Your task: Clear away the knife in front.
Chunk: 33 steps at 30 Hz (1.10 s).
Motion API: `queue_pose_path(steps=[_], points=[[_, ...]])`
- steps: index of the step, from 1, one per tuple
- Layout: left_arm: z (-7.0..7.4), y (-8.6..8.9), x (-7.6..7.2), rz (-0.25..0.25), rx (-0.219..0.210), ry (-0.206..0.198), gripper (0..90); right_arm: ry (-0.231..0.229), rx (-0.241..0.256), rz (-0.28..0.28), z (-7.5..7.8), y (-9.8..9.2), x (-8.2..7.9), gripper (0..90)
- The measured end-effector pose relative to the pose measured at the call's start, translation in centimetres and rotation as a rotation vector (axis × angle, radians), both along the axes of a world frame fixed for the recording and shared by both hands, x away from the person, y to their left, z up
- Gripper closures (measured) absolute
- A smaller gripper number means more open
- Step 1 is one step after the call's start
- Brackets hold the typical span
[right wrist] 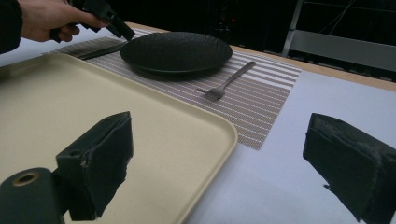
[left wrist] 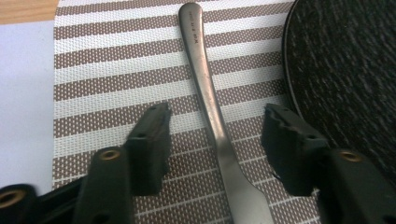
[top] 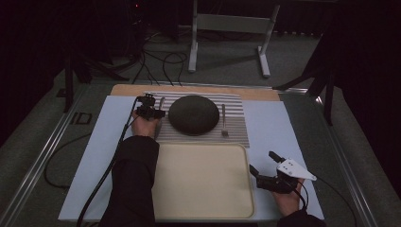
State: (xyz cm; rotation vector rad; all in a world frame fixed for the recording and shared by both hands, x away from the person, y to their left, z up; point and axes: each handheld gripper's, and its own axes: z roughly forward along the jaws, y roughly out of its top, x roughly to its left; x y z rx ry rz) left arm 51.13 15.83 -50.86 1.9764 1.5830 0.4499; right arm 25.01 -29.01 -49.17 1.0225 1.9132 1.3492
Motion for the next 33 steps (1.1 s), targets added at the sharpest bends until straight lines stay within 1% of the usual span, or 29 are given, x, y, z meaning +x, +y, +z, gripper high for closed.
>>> queue_pose_path(steps=[1,2,3,4,5,6,7,9,10,12,14,17,18,19,23,25,30,33], points=[[0.0,0.0,0.0,0.000,0.000,0.000,49.5,0.000,0.000,0.000,0.0,0.0,0.0,8.5],[-0.2,-0.2,0.1,-0.003,-0.002,0.002,49.5,0.000,0.000,0.000,0.0,0.0,0.0,8.5],[-0.2,-0.2,0.1,-0.003,-0.002,0.002,52.6,0.000,0.000,0.000,0.0,0.0,0.0,8.5],[-0.4,-0.6,0.3,-0.011,0.037,0.022,52.6,0.000,0.001,0.000,0.0,0.0,0.0,8.5],[-0.4,-0.6,0.3,-0.011,0.037,0.022,53.5,0.000,0.001,0.000,0.0,0.0,0.0,8.5],[-0.4,-1.3,0.5,-0.030,0.097,0.022,53.5,0.001,0.002,-0.001,0.0,0.0,0.0,8.5],[-0.3,-1.6,0.7,-0.009,0.096,0.035,57.9,0.001,0.003,-0.001,0.0,-0.1,0.0,8.5],[-0.2,-1.9,0.9,0.006,0.103,0.045,60.3,0.002,0.004,-0.002,0.0,-0.1,0.0,8.5],[-0.2,-2.0,1.0,0.009,0.094,0.051,62.1,0.002,0.004,-0.002,0.0,-0.1,0.0,8.5],[-0.1,-2.2,1.1,0.010,0.111,0.060,64.6,0.001,0.004,-0.002,0.0,-0.1,0.0,8.5],[0.0,-2.2,1.2,0.018,0.101,0.077,67.0,0.001,0.004,-0.001,0.0,-0.1,0.0,8.5],[0.1,-2.2,1.4,0.031,0.105,0.089,69.6,-0.001,0.005,0.000,0.0,-0.1,-0.1,8.5],[0.1,-2.1,1.4,0.031,0.107,0.093,75.5,0.000,0.006,-0.001,0.0,-0.2,-0.1,8.5],[0.1,-2.0,1.4,0.032,0.101,0.095,76.9,-0.001,0.007,-0.001,0.0,-0.2,-0.1,8.5],[0.2,-2.0,1.3,0.026,0.114,0.094,78.6,0.004,0.006,-0.003,0.0,-0.2,-0.1,8.5],[0.2,-2.0,1.3,0.028,0.106,0.094,80.3,0.003,0.004,-0.002,0.0,-0.2,0.0,8.5],[0.2,-1.8,1.3,0.036,0.087,0.095,80.5,0.005,0.005,-0.002,0.0,-0.2,0.0,8.5],[0.2,-1.7,1.3,0.038,0.084,0.091,80.6,0.005,0.005,-0.003,0.0,-0.2,0.0,8.5]])
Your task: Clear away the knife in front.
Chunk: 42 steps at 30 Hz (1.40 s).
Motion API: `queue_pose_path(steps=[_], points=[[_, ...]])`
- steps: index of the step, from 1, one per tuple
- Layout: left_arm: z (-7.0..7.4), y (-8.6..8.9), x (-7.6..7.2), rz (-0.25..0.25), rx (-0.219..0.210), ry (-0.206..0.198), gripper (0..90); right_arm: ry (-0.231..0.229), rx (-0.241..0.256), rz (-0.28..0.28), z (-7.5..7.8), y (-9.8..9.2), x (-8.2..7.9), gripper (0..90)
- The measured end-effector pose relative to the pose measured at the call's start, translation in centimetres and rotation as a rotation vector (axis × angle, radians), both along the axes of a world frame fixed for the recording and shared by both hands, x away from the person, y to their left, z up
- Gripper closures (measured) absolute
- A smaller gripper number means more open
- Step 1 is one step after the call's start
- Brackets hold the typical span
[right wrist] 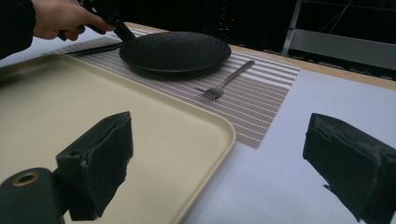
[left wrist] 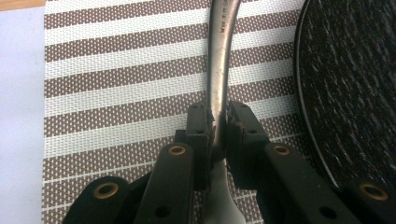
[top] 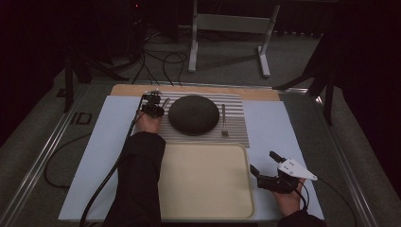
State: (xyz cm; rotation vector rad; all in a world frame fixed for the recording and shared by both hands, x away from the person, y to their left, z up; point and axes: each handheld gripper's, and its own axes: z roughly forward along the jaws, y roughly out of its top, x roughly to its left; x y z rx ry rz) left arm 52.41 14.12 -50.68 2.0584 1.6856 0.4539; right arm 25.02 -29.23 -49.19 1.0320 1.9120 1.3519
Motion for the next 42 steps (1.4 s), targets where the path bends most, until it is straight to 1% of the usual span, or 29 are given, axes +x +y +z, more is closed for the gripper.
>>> queue_pose_path(steps=[3,8,11,15,16,17,20,26,28,35,42], points=[[0.0,0.2,-0.1,0.001,-0.011,-0.001,80.6,0.001,-0.003,0.002,0.0,0.0,0.0,8.5],[0.3,0.4,-0.3,0.007,-0.032,-0.018,80.5,0.003,-0.001,0.003,0.0,-0.1,0.1,8.5],[0.7,0.5,-0.3,0.018,-0.059,-0.035,80.6,0.002,-0.001,0.003,0.0,-0.1,0.0,8.5],[1.0,0.6,-0.4,0.011,-0.056,-0.038,80.5,0.002,0.000,0.002,-0.1,0.0,0.1,8.5],[1.1,0.8,-0.5,0.014,-0.075,-0.040,80.5,0.002,-0.001,0.002,-0.1,0.0,0.1,8.5],[1.1,0.8,-0.5,0.018,-0.082,-0.048,80.5,0.002,0.000,0.001,-0.1,-0.1,0.1,8.5],[1.4,0.7,-0.7,0.009,-0.072,-0.051,80.5,0.002,0.000,0.001,-0.1,-0.1,0.1,8.5],[1.8,0.6,-0.8,0.011,-0.074,-0.066,80.5,0.002,-0.002,0.002,-0.1,0.0,0.1,8.5],[2.0,0.6,-0.9,0.010,-0.072,-0.065,80.5,0.001,-0.002,0.002,0.0,0.0,0.1,8.5],[2.5,0.4,-1.4,0.016,-0.079,-0.085,80.5,0.001,-0.005,0.004,-0.1,0.0,0.1,8.5],[3.5,0.6,-2.1,0.024,-0.088,-0.109,80.5,0.003,-0.007,0.004,-0.1,0.1,0.1,8.5]])
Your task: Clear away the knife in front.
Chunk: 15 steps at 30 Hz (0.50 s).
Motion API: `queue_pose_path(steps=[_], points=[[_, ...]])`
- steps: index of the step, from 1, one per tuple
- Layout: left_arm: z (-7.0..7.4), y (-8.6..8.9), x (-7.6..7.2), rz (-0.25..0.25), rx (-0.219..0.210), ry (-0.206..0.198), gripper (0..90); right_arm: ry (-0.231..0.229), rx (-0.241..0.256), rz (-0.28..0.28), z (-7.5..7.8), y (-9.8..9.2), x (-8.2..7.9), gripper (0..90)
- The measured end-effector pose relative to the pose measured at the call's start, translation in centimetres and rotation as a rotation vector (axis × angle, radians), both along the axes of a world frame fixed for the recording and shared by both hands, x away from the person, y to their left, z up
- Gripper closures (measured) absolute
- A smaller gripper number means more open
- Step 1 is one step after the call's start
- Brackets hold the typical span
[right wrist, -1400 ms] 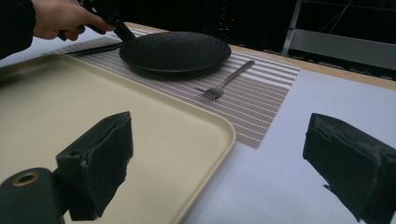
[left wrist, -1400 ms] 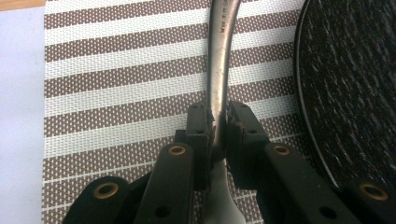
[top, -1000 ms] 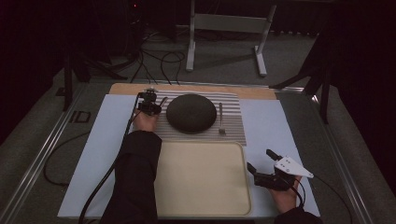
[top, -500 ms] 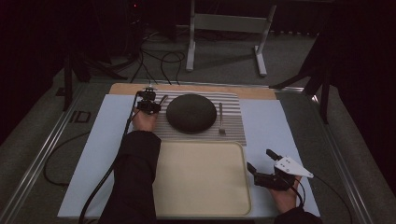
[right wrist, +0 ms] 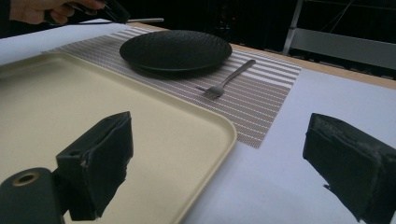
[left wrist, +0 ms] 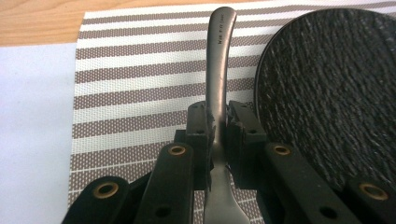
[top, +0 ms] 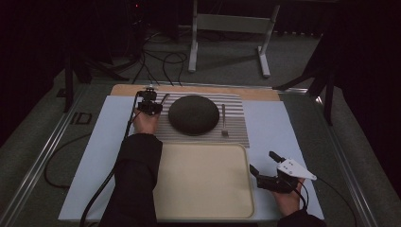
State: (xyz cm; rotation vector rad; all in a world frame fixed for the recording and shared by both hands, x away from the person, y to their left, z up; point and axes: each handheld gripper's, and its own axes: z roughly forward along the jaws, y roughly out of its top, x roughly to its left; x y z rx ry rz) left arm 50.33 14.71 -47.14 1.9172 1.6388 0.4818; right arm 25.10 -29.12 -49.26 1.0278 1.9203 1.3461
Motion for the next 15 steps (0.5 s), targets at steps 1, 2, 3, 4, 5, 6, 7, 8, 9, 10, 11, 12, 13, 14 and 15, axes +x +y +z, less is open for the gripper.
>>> queue_pose_path(steps=[1,2,3,4,5,6,7,8,9,10,11,12,13,14,15], points=[[0.1,0.0,-0.1,-0.002,0.003,-0.001,80.5,-0.001,-0.001,0.002,0.0,0.0,0.0,8.5],[0.3,0.0,-0.2,0.000,0.001,-0.005,80.5,0.000,-0.001,0.002,0.0,0.0,0.0,8.5],[0.4,0.0,-0.3,0.001,-0.001,-0.008,80.5,-0.001,-0.002,0.003,0.0,0.0,0.0,8.5],[0.5,0.0,-0.4,0.002,-0.002,-0.011,80.5,-0.002,-0.003,0.003,0.0,0.1,0.0,8.5],[0.5,0.0,-0.4,0.002,-0.002,-0.011,80.5,-0.002,-0.003,0.003,0.0,0.1,0.0,8.5],[0.8,-0.1,-0.6,-0.002,-0.001,-0.018,80.5,0.000,-0.002,0.003,0.0,0.1,0.0,8.5],[0.8,-0.1,-0.6,-0.002,-0.001,-0.018,80.5,-0.001,-0.003,0.003,0.0,0.1,0.0,8.5],[1.0,-0.2,-0.7,-0.003,0.000,-0.022,80.5,-0.001,-0.002,0.003,0.0,0.1,0.0,8.5],[1.2,-0.2,-0.8,-0.002,0.001,-0.025,80.5,-0.001,-0.002,0.003,0.0,0.1,0.0,8.5],[1.3,-0.2,-0.9,-0.003,0.003,-0.025,80.5,-0.001,-0.002,0.003,0.0,0.1,0.0,8.5],[1.3,-0.2,-0.9,-0.003,0.003,-0.025,80.5,-0.001,-0.002,0.003,0.0,0.1,0.0,8.5],[1.4,-0.3,-1.0,0.006,-0.004,-0.028,80.5,-0.001,-0.002,0.003,0.0,0.1,0.0,8.5],[1.4,-0.3,-1.0,0.006,-0.004,-0.028,80.5,-0.001,-0.002,0.003,0.0,0.1,0.0,8.5],[1.6,-0.5,-1.2,0.010,-0.003,-0.027,80.5,-0.001,-0.002,0.003,0.0,0.1,0.0,8.5],[1.7,-0.6,-1.3,0.012,-0.002,-0.030,80.5,-0.002,-0.003,0.004,0.0,0.1,0.0,8.5]])
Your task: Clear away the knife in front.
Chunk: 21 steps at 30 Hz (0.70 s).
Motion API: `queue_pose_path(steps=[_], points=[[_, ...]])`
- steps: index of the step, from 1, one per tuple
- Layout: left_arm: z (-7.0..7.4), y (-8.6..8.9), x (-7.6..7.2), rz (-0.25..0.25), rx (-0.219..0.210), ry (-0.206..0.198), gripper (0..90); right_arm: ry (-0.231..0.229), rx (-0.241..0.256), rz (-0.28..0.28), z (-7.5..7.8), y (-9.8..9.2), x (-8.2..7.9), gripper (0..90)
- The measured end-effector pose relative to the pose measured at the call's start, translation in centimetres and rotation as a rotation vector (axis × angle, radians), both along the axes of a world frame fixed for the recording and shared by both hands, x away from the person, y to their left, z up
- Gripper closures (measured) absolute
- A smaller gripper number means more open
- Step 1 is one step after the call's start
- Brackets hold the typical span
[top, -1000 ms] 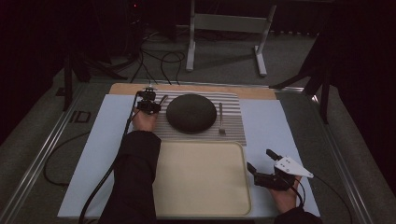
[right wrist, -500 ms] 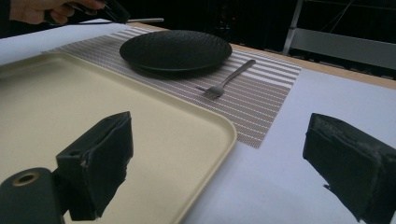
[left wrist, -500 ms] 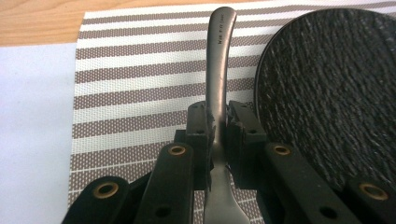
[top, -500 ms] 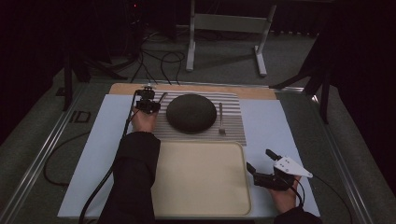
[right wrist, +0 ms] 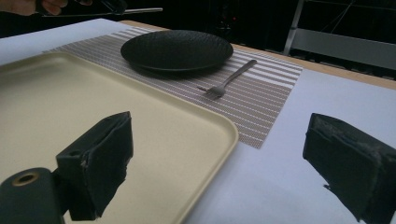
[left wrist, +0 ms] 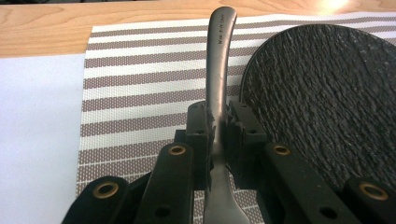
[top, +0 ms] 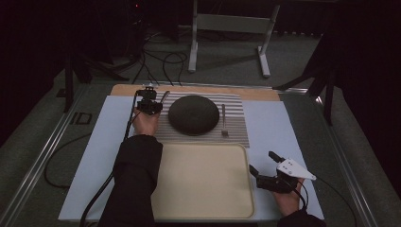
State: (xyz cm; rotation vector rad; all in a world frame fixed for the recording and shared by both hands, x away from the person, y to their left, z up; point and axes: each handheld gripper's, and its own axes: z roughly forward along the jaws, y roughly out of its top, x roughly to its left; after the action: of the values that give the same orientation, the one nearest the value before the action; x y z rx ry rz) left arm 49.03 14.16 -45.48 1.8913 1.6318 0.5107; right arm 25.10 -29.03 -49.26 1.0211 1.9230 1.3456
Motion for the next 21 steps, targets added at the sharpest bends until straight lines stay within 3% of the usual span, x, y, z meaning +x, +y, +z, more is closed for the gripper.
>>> queue_pose_path(steps=[5,6,12,15,21], points=[[0.3,-0.2,-0.3,-0.001,-0.005,-0.010,80.5,0.001,0.000,-0.001,0.0,0.0,0.0,8.5],[0.7,-0.3,-0.8,-0.008,-0.014,-0.028,80.5,0.001,0.000,-0.001,0.0,0.0,0.0,8.5],[1.2,-0.7,-2.0,-0.019,-0.020,-0.053,80.5,0.000,0.004,0.001,0.0,0.0,0.0,8.5],[1.3,-0.8,-2.4,-0.023,0.000,-0.058,80.5,0.000,0.004,0.001,0.0,0.0,0.0,8.5],[1.5,-0.6,-3.2,-0.019,-0.014,-0.065,80.5,0.001,0.004,0.001,0.0,0.0,0.0,8.5]])
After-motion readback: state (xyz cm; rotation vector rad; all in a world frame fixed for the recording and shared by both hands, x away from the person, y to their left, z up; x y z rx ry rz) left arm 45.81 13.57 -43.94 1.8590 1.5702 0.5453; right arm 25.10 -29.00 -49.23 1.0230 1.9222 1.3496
